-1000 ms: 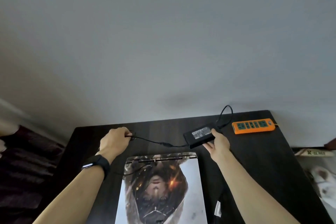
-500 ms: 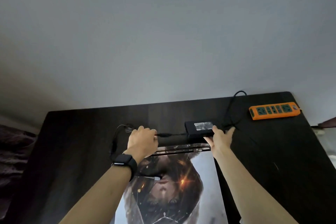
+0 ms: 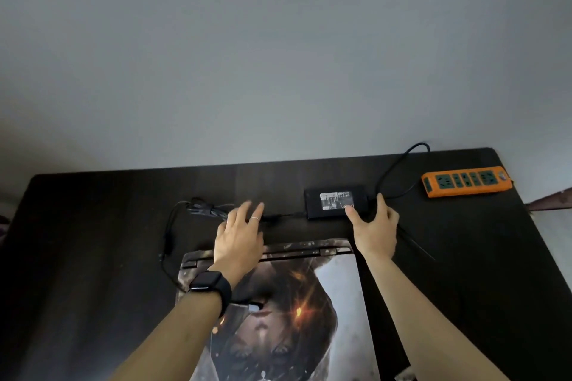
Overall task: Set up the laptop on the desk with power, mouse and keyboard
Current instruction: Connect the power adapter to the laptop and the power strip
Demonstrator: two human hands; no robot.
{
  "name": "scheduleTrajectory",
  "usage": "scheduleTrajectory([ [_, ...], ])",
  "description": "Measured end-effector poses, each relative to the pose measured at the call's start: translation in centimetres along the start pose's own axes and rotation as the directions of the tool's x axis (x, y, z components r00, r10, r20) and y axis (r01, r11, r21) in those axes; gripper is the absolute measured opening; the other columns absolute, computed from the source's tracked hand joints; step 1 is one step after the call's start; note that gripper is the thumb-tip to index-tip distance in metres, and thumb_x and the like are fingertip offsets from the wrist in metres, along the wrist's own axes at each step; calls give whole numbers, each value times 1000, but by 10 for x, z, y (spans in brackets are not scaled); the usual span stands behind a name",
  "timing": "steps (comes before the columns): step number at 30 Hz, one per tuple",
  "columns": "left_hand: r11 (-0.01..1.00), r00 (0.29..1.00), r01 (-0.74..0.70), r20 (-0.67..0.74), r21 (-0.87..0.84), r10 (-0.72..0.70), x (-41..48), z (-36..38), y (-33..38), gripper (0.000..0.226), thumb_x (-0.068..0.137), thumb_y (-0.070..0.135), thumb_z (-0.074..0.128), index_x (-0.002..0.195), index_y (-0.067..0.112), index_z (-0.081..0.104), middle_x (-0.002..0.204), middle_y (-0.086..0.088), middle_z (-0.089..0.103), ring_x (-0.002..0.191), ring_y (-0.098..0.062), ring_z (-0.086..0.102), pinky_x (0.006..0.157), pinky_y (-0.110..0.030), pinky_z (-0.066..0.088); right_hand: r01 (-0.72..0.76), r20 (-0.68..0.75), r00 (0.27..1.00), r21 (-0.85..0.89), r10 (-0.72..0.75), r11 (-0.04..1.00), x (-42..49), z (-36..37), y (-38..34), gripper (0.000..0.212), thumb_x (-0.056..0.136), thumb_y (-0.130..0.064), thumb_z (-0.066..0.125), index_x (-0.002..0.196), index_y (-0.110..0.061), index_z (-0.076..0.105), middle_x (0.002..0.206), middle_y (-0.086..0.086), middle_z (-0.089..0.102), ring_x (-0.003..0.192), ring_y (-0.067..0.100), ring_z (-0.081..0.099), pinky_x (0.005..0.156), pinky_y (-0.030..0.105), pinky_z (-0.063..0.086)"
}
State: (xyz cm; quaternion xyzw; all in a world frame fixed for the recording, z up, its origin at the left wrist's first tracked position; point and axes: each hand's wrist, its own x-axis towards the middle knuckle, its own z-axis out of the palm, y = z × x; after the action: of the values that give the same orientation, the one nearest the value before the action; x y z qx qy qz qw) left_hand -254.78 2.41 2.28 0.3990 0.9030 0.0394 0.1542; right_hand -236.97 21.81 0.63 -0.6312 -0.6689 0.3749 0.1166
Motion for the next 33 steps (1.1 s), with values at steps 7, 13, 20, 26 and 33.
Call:
scheduleTrajectory([
  [7, 958, 890, 274, -355, -87, -287, -86, 18, -1, 69, 64, 32, 85, 120, 9, 53, 124, -15, 51, 113, -37, 48, 94, -54, 42, 36, 44, 998, 93, -40, 995, -36, 6, 26, 69, 94, -34, 67, 152, -17, 34, 156, 9, 28, 123, 25, 56, 95, 36, 52],
  [13, 657, 680, 711, 7, -252, -733, -123, 20, -9, 66, 77, 70, 62, 111, 14, 52, 118, -10, 54, 115, -32, 49, 95, -48, 41, 398, 91, 917, -180, -387, 900, -118, 0, 64, 54, 88, -31, 73, 136, -13, 54, 147, 12, 46, 136, 31, 39, 105, 45, 43],
  [20, 616, 769, 582, 114, -531, -629, -127, 6, -12, 27, 91, 30, 57, 117, 19, 60, 112, -3, 64, 109, -22, 58, 93, -31, 46, 682, 299, 730, -261, -615, 683, -162, 19, 65, 40, 89, -40, 68, 124, -21, 66, 142, 5, 53, 135, 28, 44, 111, 43, 37],
  [26, 361, 742, 539, 227, -761, -630, -130, 19, -16, 10, 89, 18, 69, 94, 26, 68, 82, 6, 72, 79, -12, 71, 83, -35, 58, 764, 445, 617, -138, -649, 630, -175, 37, 53, 47, 89, -53, 66, 130, -31, 64, 129, -7, 60, 113, 17, 53, 92, 36, 48],
  [33, 361, 824, 438, 208, -823, -527, -102, 15, -20, 17, 83, 17, 75, 94, 29, 71, 76, 4, 74, 72, -14, 72, 82, -38, 59, 710, 434, 629, 19, -645, 704, -161, 42, 35, 24, 97, -37, 61, 116, -24, 68, 99, -11, 66, 80, 6, 61, 71, 27, 57],
])
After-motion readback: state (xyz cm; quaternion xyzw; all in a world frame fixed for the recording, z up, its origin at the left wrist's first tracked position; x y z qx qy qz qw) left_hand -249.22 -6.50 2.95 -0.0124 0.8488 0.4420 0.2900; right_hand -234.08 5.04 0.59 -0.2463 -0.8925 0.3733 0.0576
